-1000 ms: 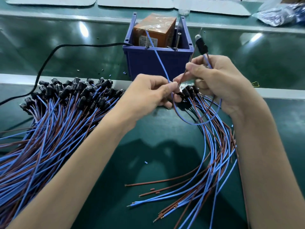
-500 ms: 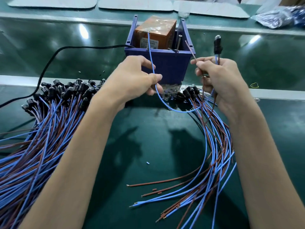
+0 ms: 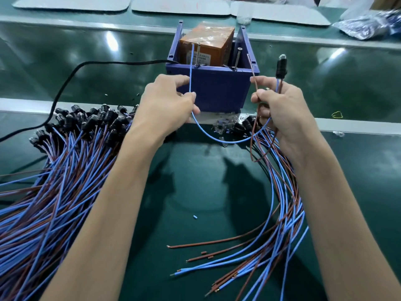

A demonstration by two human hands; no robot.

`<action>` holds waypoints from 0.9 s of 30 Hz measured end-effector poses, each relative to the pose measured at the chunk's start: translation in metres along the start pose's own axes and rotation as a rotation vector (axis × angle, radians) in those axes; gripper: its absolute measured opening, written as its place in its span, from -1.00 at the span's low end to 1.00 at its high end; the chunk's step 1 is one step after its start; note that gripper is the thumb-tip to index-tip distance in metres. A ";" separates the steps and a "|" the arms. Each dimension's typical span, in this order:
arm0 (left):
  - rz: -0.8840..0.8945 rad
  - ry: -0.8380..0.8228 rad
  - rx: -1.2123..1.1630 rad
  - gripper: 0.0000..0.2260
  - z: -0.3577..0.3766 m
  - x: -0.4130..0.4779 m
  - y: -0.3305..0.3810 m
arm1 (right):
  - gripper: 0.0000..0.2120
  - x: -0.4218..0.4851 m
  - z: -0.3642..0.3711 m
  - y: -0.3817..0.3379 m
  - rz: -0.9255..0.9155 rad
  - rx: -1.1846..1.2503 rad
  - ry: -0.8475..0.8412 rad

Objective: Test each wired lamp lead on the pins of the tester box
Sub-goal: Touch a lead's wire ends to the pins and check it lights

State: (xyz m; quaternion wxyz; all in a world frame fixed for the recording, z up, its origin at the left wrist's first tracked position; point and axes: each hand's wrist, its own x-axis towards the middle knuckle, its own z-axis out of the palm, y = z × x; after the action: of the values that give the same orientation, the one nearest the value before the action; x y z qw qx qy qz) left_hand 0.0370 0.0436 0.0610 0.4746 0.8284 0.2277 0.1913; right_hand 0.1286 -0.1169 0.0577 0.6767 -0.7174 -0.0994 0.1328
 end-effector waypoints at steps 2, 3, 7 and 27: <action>-0.001 0.071 0.024 -0.72 0.001 0.001 -0.001 | -0.75 -0.001 0.001 0.001 -0.012 0.007 0.000; -0.008 0.097 0.021 -0.70 0.002 0.001 -0.001 | -0.75 -0.001 0.002 0.002 -0.020 0.009 0.000; -0.015 0.143 0.014 -0.77 0.003 0.001 -0.002 | -0.75 -0.001 0.004 0.003 -0.044 0.009 0.006; -0.066 0.140 0.008 -0.74 -0.002 -0.001 0.002 | -0.70 -0.003 0.004 0.003 -0.057 0.105 -0.072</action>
State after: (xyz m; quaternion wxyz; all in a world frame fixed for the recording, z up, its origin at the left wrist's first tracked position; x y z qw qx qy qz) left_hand 0.0352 0.0436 0.0631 0.4604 0.8068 0.2885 0.2321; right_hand 0.1247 -0.1147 0.0547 0.7128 -0.6725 -0.1371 0.1444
